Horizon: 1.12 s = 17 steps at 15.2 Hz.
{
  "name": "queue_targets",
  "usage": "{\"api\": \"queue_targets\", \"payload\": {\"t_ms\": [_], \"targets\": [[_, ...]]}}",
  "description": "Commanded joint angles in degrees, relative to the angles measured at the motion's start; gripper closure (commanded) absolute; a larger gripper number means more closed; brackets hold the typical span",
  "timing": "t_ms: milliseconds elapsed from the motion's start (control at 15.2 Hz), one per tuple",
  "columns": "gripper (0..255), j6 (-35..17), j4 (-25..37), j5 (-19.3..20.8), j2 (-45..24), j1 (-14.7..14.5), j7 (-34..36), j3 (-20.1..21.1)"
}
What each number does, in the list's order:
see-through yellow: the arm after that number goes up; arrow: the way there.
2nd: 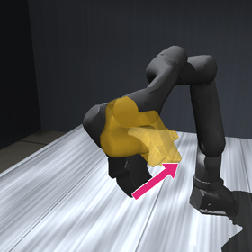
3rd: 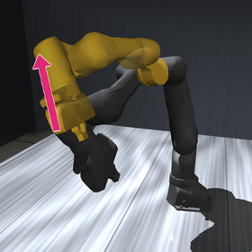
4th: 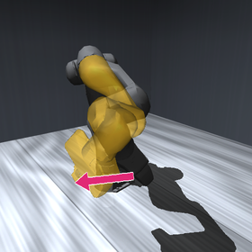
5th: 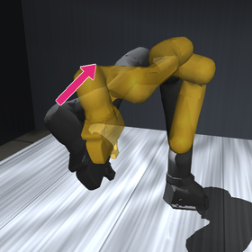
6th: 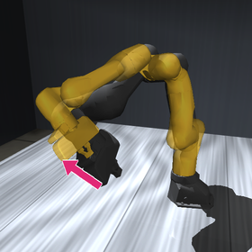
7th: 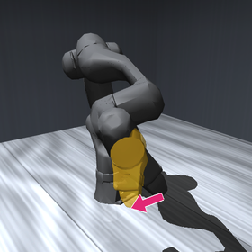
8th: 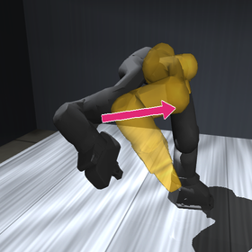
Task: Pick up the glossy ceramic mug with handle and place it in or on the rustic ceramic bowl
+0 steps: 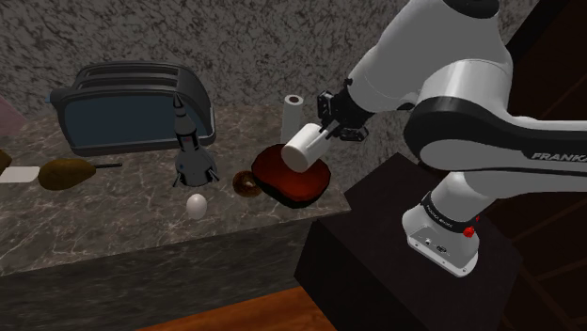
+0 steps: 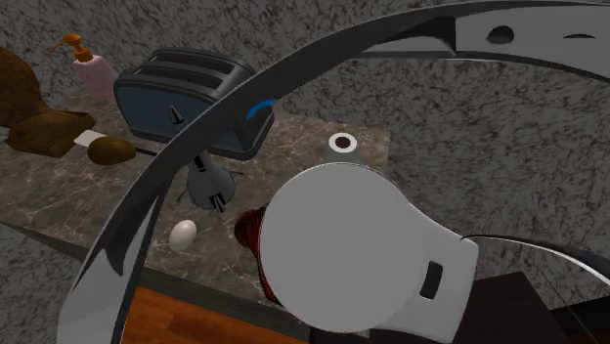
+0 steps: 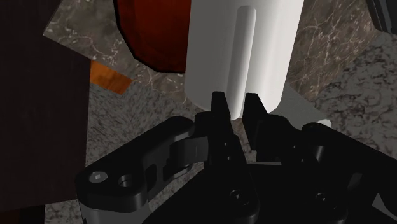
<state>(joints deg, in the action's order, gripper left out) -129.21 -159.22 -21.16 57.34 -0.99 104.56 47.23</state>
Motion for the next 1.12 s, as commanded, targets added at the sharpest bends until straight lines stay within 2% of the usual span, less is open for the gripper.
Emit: {"api": "queue_targets", "payload": {"t_ms": [0,858,1056], "targets": [[255,-1.6,-1.2,-0.6,-0.4,-0.3,0.3,0.9],[255,-13.8,-6.8,-4.5,-7.1,0.8,3.4,9.4],[255,-13.8,-6.8,-4.5,-7.1,0.8,3.4,9.4]]}}
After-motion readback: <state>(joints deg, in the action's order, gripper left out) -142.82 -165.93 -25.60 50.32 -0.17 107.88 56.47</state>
